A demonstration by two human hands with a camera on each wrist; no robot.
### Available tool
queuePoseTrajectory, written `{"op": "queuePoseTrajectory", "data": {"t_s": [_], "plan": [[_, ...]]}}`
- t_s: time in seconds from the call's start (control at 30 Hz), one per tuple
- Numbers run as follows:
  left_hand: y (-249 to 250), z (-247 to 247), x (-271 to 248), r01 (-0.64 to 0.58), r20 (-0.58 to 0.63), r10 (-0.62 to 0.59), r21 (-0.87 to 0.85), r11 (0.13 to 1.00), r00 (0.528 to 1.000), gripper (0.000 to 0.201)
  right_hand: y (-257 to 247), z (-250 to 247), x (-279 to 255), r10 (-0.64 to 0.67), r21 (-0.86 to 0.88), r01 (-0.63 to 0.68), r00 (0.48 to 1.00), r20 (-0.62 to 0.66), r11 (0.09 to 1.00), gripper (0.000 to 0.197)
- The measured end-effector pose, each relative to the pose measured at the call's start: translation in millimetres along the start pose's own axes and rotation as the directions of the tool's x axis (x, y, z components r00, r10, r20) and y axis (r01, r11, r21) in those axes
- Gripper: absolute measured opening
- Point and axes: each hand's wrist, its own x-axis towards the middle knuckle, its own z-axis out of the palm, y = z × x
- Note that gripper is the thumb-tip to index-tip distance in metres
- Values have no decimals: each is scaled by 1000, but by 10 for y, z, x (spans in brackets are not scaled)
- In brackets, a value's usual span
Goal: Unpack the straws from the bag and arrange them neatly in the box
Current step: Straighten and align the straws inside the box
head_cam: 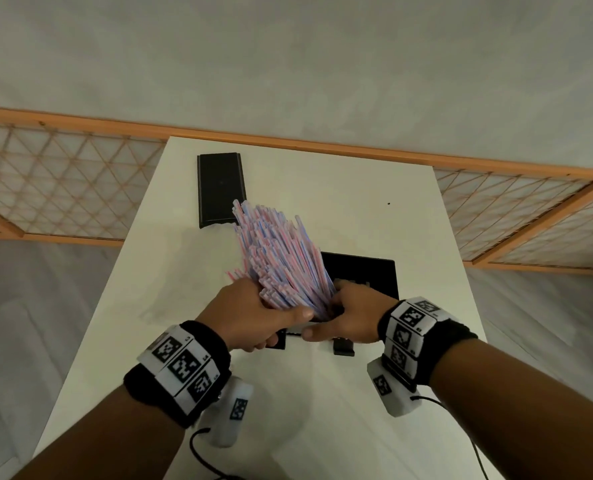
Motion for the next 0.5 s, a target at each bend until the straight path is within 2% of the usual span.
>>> {"op": "queuePoseTrajectory", "data": {"t_s": [0.07,0.13,0.2,0.3,0.33,0.4,0.43,0.5], "plan": [[-11,1,-3,-5,-14,4,-18,1000,1000,34,38,34,28,-22,-14,21,999,-27,1000,79],[-18,12,4,-4,-27,3,-33,999,1000,36,57,60,41,-71,-107,62,994,-81,992,85],[-27,16,17,-9,-36,7,-35,999,999,36,40,52,21,-174,-171,147,973,-154,974,85],[-58,12,32,-21,-33,20,-19,1000,999,36,-24,-9,-23,-288,-229,237,932,-221,944,75],[-66,15,31,-27,-38,26,-8,1000,999,37,-38,-30,-29,-282,-267,225,939,-198,937,73],[-76,30,23,-39,-72,41,25,999,997,37,-26,-34,-34,-170,-315,116,974,-148,942,67],[-82,35,20,-51,-92,55,47,998,994,38,-9,-26,-48,-125,-315,69,979,-162,947,62],[-85,7,-6,-89,-115,105,136,987,988,40,37,7,-95,-133,-284,57,957,-257,957,51]]}}
